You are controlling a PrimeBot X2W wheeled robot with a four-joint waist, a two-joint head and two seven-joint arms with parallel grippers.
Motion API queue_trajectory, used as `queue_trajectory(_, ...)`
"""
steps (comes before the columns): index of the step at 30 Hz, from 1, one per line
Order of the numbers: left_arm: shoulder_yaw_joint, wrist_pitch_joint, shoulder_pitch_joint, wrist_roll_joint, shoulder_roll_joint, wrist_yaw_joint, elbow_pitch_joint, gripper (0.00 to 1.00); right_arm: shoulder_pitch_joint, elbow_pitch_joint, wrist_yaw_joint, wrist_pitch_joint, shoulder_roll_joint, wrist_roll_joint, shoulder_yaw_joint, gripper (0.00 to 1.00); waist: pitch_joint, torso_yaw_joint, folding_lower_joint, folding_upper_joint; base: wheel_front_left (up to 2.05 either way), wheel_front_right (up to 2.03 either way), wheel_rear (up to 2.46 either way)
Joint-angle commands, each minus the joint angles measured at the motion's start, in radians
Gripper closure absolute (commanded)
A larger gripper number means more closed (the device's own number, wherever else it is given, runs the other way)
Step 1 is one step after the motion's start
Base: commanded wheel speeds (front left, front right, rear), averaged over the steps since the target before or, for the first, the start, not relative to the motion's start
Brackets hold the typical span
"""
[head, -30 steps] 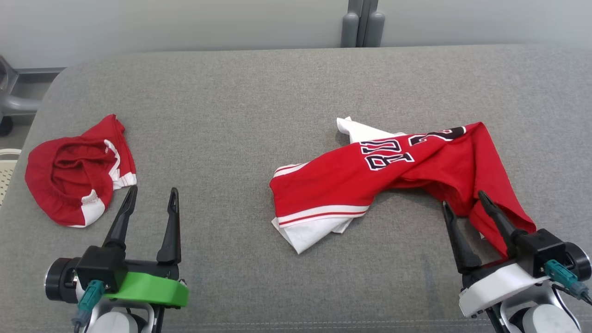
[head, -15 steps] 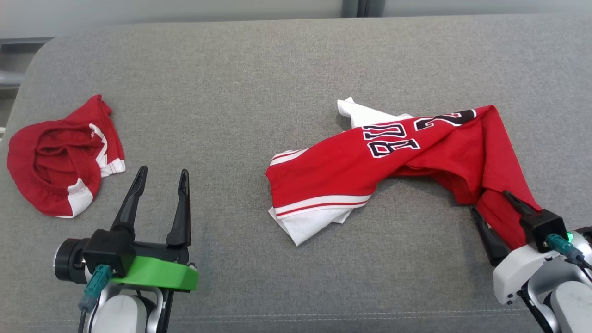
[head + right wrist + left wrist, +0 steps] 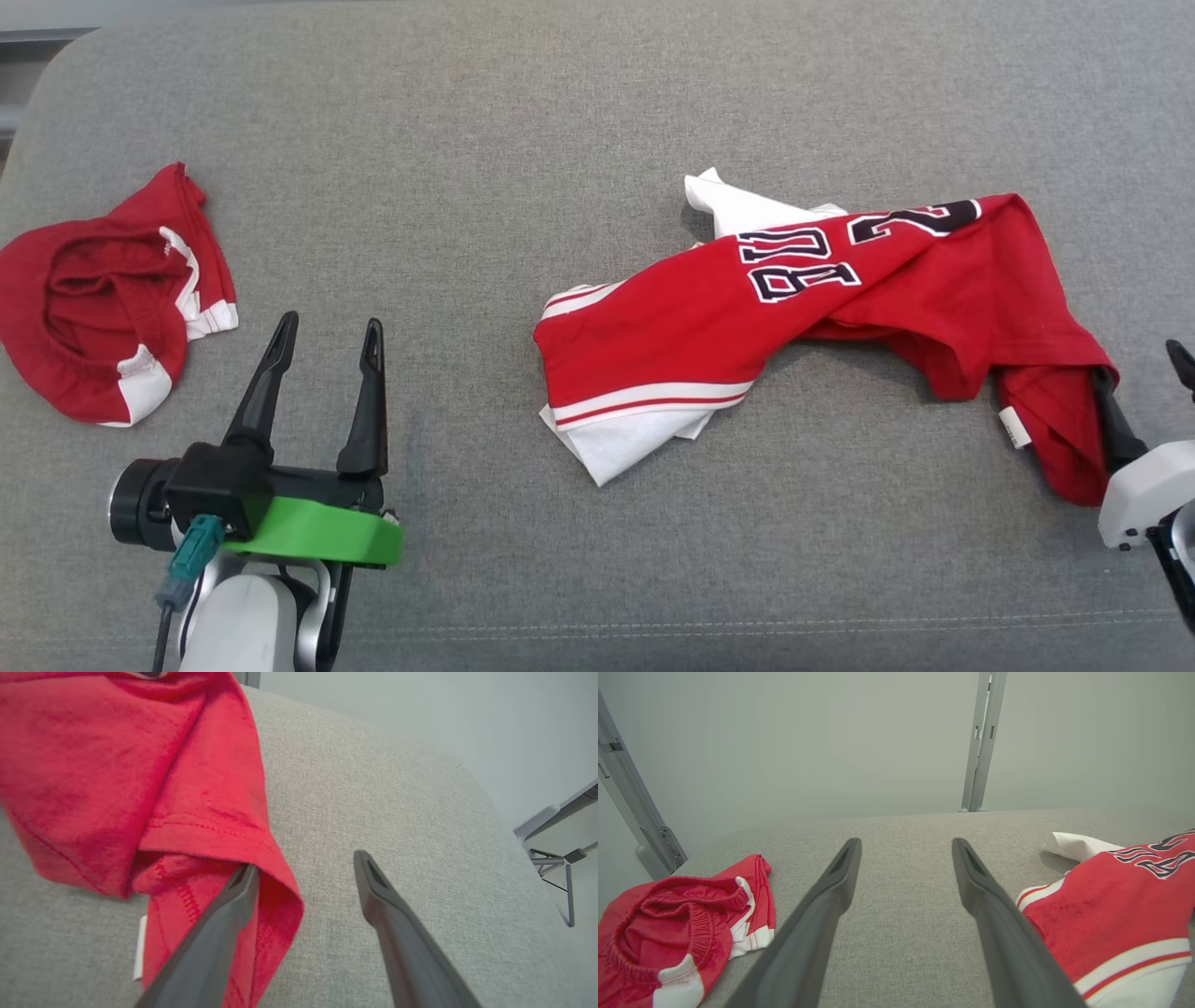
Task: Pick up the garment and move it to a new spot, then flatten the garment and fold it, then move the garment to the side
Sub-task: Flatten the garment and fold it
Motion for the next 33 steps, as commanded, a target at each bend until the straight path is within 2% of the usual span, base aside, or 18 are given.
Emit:
queue_trajectory(1,0.005,-0.003,-0.012,0.009,0.0,-0.003,0.002,0.0,-0.015,0.014,-0.001,-0.013,-0.001,0.002,-0.018,0.0,0.002,0.001,0.0,0.0,0.0,0.0,0.0)
queue_trajectory(6,0.004,-0.003,-0.022,0.012,-0.001,-0.005,0.002,0.0,-0.04,0.047,-0.001,-0.045,0.016,0.015,-0.08,0.0,0.01,0.004,0.0,0.0,0.0,0.0,0.0)
queue_trajectory(10,0.009,-0.003,-0.021,0.014,-0.002,-0.007,-0.002,0.0,-0.042,-0.033,-0.001,-0.075,0.055,0.035,-0.094,0.0,0.009,0.004,0.0,0.0,0.0,0.0,0.0)
queue_trajectory(16,0.015,-0.003,-0.012,0.019,0.002,-0.008,-0.002,0.0,0.014,-0.25,-0.001,-0.08,0.121,0.016,0.014,0.0,0.001,-0.002,0.0,0.0,0.0,0.0,0.0)
queue_trajectory(21,0.015,-0.003,-0.015,0.018,0.002,-0.009,-0.003,0.0,0.051,-0.314,-0.001,-0.047,0.135,0.012,0.095,0.0,-0.001,-0.003,0.0,0.0,0.0,0.0,0.0)
queue_trajectory(25,0.011,-0.003,-0.022,0.02,-0.001,-0.01,-0.002,0.0,0.068,-0.286,-0.001,-0.015,0.124,0.021,0.139,0.0,0.0,0.003,0.0,0.0,0.0,0.0,0.0)
queue_trajectory(33,0.011,-0.003,-0.024,0.015,-0.006,-0.012,-0.001,0.0,0.048,-0.128,-0.001,-0.01,0.109,0.029,0.146,0.0,0.008,0.016,0.0,0.0,0.0,0.0,0.0)
